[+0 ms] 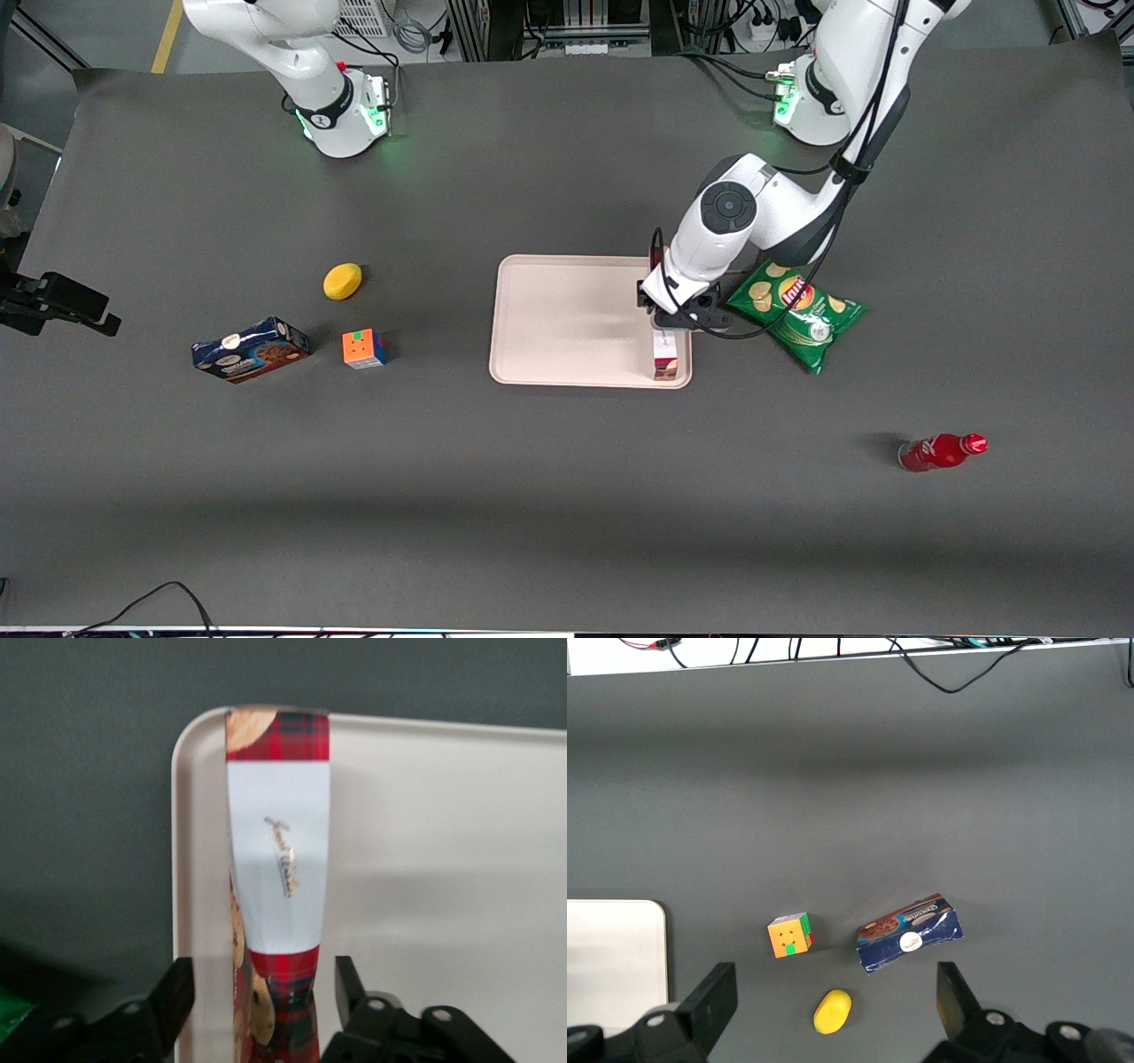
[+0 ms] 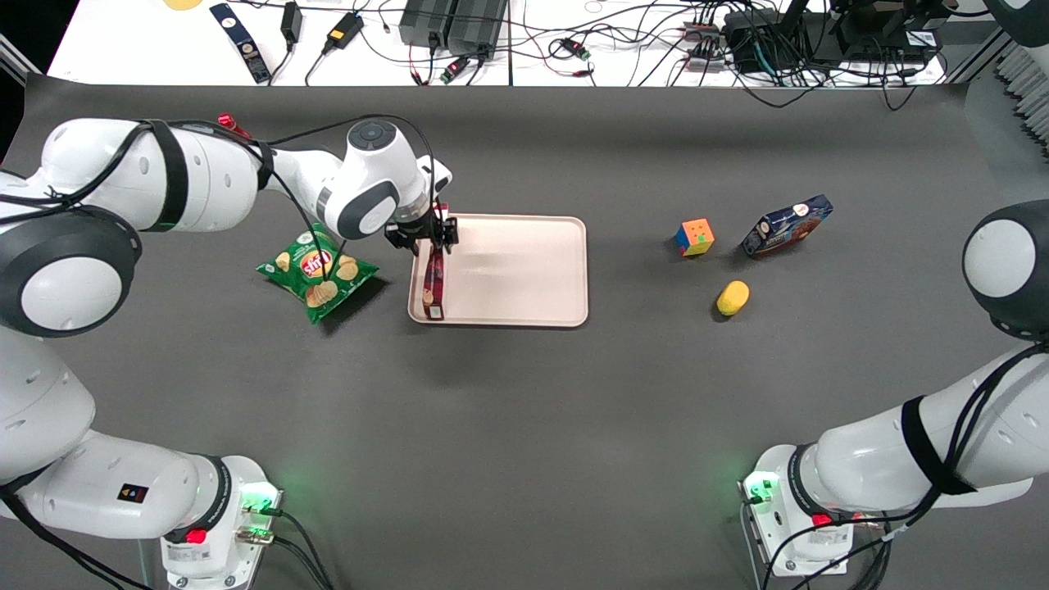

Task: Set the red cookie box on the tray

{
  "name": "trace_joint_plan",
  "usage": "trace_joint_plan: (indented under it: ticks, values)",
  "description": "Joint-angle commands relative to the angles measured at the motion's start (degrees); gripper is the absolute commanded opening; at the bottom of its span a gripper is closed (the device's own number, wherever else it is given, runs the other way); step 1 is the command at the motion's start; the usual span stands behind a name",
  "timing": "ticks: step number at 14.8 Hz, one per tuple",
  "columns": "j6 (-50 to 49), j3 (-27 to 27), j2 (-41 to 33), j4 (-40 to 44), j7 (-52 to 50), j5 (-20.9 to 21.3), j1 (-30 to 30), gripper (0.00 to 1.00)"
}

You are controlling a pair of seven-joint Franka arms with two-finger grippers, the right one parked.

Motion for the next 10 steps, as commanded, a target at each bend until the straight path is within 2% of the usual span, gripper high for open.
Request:
trace_joint_plan:
  ticks: [1,4,6,8,10]
  values:
    - [-6.5,1.5,-1.9,5.4,3.2,1.0,-0.2,1.0]
    - [-18.3,6.2,-4.5,13.2,7.7,0.6,-0.1,1.0]
    - [-22.6,9.9,-6.6,16.5,13.6,-0.4,-0.1,1.0]
    - [-23.8,14.2,-10.3,16.8,19.5,-5.3,1.3,1.0]
    - [-26.6,19.1,-13.8,16.9,26.0,-7.2,1.6,1.0]
